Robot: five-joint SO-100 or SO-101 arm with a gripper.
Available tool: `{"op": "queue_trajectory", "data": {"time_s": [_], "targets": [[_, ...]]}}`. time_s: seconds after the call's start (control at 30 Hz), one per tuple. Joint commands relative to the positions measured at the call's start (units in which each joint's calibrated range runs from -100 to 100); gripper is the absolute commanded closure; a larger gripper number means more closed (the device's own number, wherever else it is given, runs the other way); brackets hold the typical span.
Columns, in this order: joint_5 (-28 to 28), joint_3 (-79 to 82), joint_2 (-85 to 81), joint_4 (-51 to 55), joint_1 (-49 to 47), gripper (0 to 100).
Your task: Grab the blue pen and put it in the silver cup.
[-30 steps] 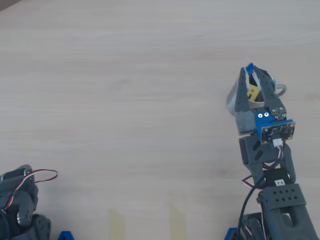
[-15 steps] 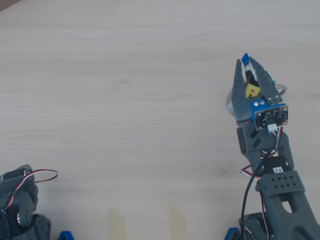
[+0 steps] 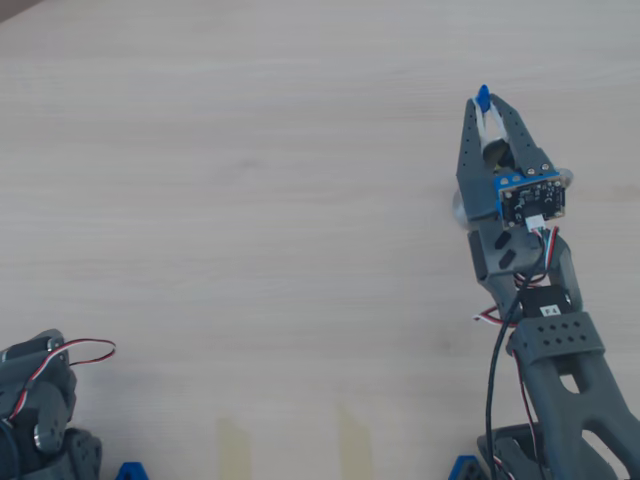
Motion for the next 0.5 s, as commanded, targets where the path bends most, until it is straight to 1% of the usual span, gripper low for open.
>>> {"op": "queue_trajectory", "data": {"time_s": [0.0, 0.47], "targets": [[0.3, -5.1, 2.3, -0.8, 0.5, 98], [1.7, -6.6, 10.3, -0.9, 0.6, 98]]}}
